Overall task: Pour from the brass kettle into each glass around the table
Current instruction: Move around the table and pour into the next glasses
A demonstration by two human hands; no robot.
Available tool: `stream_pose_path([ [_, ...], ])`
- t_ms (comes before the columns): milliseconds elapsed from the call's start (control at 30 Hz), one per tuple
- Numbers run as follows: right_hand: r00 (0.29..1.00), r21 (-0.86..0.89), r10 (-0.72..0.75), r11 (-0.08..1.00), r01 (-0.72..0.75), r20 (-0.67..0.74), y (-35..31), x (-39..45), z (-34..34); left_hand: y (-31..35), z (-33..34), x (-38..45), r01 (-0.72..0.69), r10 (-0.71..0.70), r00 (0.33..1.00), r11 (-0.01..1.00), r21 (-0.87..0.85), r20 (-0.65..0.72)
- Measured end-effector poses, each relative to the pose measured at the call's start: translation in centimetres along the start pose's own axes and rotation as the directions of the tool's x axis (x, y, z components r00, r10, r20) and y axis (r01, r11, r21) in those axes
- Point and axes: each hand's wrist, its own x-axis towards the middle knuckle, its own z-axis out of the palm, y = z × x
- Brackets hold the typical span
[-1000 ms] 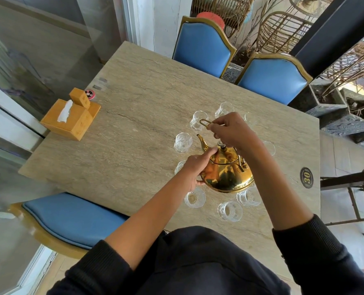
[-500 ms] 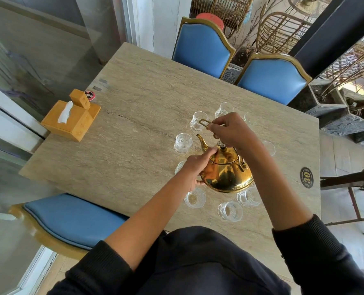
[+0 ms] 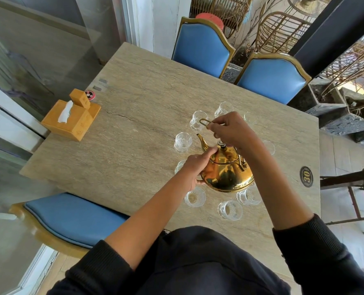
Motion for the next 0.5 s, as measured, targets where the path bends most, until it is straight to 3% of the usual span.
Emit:
stream_pose_path([
  [500,1.000,-0.010,0.000,1.000,0.000,-0.002,0.15,-0.46,-0.06,-0.29,0.20,-0.33,-0.005,0.005,1.000,1.000,0.000,-0.004],
])
